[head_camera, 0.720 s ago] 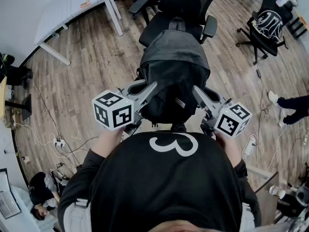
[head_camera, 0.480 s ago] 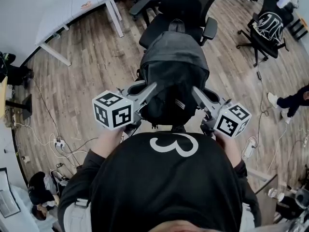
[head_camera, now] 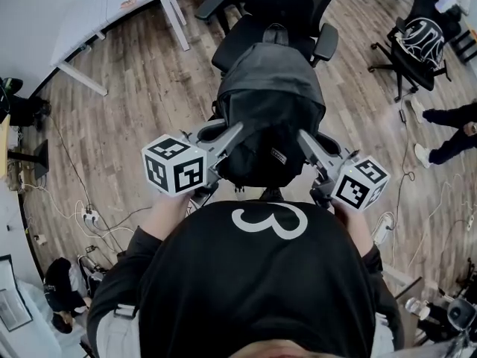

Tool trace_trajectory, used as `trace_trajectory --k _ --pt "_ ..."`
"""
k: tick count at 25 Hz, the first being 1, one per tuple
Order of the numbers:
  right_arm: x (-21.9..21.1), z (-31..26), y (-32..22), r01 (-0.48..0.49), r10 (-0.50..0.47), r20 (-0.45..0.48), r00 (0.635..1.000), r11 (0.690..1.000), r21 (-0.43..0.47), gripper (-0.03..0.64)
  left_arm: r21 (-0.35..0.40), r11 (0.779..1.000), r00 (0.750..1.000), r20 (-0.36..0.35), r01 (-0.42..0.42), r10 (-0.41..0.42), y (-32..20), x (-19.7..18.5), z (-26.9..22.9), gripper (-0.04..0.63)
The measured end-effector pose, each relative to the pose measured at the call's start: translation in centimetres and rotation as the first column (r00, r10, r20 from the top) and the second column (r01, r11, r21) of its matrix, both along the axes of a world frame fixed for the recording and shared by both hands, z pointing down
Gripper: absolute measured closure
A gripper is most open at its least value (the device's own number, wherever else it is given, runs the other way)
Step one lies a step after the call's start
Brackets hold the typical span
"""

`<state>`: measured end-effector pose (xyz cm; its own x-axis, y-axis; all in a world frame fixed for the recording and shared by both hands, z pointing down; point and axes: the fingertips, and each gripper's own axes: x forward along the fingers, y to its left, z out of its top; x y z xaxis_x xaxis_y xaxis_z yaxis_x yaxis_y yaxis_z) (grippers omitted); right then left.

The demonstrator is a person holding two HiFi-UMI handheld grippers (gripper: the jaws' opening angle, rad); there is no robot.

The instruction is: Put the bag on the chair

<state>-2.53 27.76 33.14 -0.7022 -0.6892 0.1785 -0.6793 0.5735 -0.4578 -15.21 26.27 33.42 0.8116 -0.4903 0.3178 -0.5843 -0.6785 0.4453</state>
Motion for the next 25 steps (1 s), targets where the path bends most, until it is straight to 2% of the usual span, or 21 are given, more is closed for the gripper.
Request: trace_trajectory --k 15,22,25 --pt "5.6 1.9 -8.2 0.038 -0.037 0.014 0.999 0.998 -0.052 0.555 -0.047 0.998 0.999 0.027 0.038 -0.037 -7.8 5.6 2.0 0.565" --pt "11.1 1.6 -15.9 0.058 -0.056 0.026 0.998 0.996 -0.074 0.555 -0.076 0.995 0.997 0.043 0.066 -0.063 -15.3 11.1 1.7 0.565" --pt "11.2 1.8 -16.1 0.074 -0.072 0.031 0.997 0.995 -0.065 0.555 -0.075 0.994 0.995 0.052 0.083 -0.079 -15.5 11.1 1.9 0.565"
